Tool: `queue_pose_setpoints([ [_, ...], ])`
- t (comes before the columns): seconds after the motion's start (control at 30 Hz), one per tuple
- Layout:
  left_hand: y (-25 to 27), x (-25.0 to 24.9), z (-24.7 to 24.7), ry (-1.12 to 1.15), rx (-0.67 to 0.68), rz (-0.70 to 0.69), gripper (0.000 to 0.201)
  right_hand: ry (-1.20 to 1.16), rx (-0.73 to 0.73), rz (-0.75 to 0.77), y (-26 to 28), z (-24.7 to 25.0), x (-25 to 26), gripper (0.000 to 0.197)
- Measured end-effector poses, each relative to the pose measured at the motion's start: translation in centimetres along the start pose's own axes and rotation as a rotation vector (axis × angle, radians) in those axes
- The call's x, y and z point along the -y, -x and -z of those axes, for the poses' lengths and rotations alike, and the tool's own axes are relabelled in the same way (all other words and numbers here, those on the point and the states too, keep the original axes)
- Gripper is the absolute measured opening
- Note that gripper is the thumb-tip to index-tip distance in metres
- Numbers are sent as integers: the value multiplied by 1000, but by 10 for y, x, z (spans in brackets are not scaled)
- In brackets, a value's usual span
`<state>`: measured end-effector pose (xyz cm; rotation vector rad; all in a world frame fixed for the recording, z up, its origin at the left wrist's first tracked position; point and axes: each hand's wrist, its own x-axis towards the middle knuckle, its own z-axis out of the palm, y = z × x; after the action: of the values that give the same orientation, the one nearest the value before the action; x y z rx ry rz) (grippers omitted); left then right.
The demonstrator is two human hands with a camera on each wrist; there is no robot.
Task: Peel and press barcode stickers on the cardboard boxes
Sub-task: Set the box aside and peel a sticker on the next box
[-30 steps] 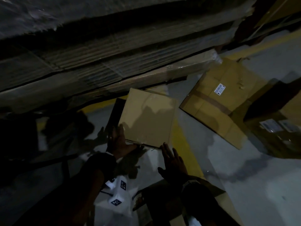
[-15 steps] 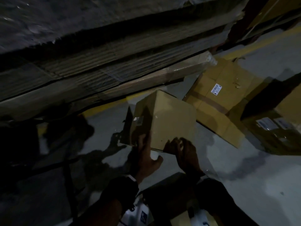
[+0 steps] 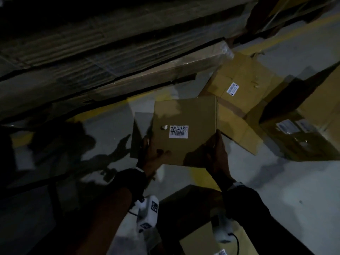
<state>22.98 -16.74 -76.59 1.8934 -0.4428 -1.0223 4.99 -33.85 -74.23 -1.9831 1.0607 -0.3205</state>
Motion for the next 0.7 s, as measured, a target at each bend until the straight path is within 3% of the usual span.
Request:
queue_pose_setpoints([
  [0.1,-17,-6,6,70,61,-5,77,-28,4,40,8,9,-6,99],
  [0.2,-19,-12,-3,120,98,100,90,-53,5,73,19,19,-12,107],
  [0.3,-9,-19,-14,136,96,141,80,-92,-15,74,30,29,-15,99],
  [0.4,7,-29,-17,115,80,128,87,-109,-32,75,47,39,-9,82],
  [0.63,70,-78,-14,45,-15,60,100,-188,-60,-97,95,70,37,84],
  [0.7,89,-90,-12,3,-29,72,109,-191,-59,-70,108,88,61,82],
])
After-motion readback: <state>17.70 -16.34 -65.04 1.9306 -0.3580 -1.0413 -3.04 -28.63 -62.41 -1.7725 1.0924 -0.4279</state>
